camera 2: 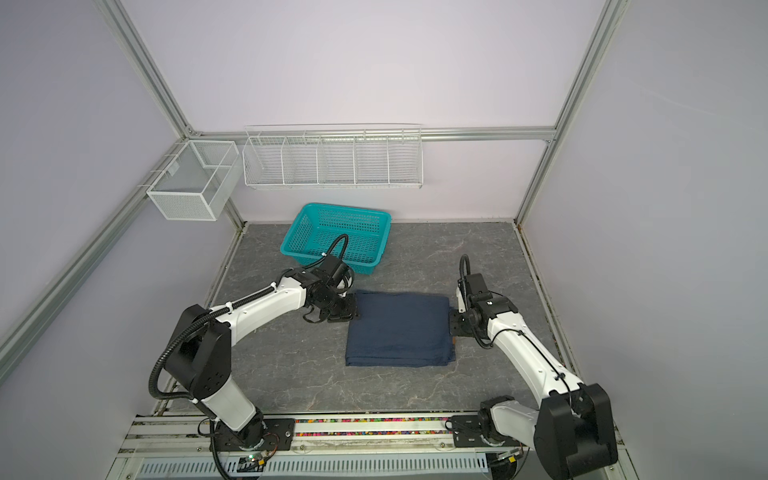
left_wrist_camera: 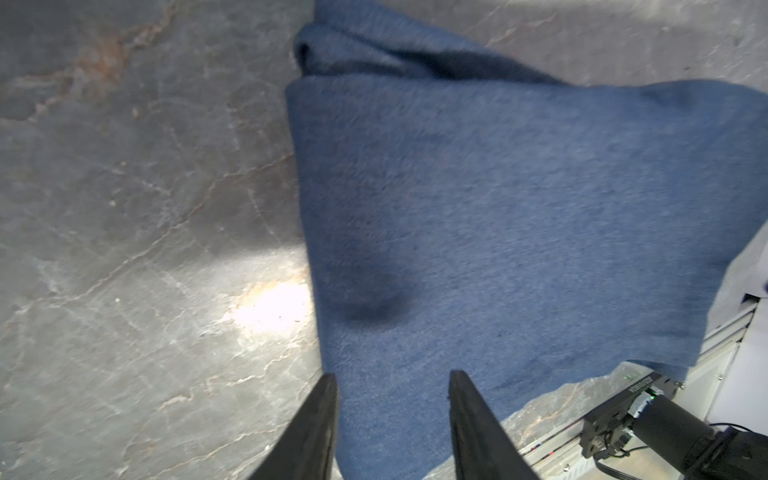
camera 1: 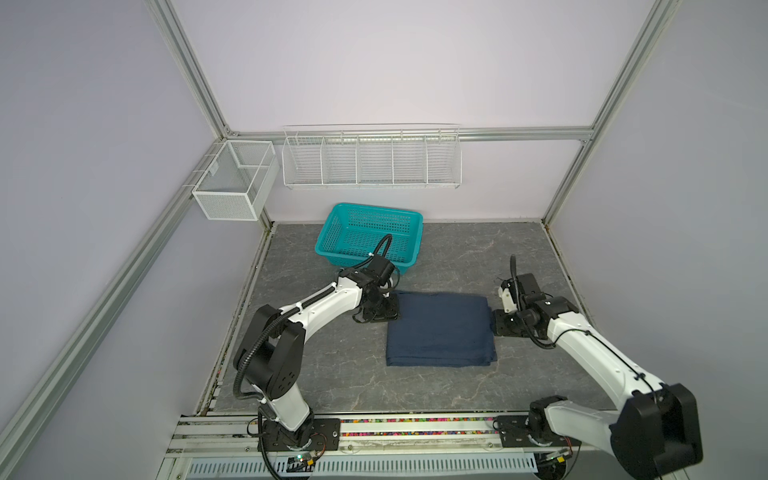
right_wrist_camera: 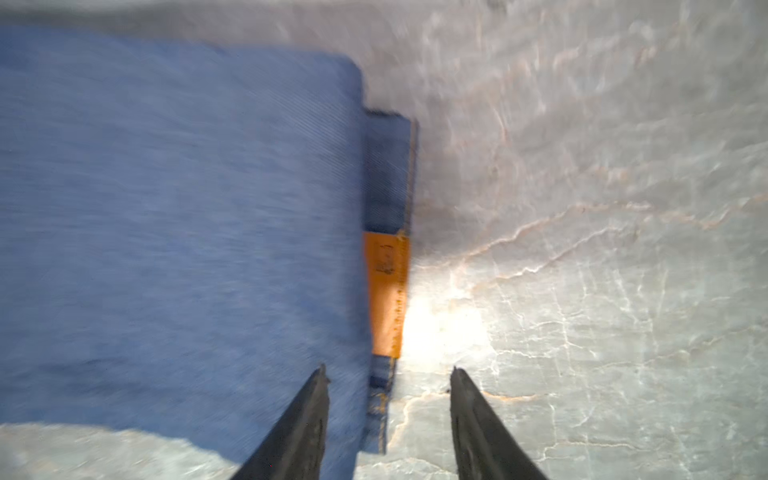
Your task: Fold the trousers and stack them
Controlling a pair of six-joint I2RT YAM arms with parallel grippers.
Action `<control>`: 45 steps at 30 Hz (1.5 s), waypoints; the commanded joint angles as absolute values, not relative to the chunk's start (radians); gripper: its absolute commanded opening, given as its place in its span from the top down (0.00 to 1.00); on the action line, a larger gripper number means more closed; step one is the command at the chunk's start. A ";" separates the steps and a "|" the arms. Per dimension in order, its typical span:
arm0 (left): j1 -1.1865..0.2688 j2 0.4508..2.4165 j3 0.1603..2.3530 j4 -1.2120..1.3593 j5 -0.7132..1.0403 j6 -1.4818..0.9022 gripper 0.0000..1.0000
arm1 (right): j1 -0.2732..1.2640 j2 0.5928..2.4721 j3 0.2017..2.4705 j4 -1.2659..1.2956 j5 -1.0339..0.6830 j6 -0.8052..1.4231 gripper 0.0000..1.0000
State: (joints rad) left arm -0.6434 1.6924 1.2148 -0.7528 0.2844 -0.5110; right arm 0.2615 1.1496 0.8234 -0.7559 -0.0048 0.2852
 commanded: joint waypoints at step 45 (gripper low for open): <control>-0.483 1.444 1.153 -0.736 0.273 -0.377 0.44 | 0.303 1.564 0.929 -0.414 0.193 0.285 0.36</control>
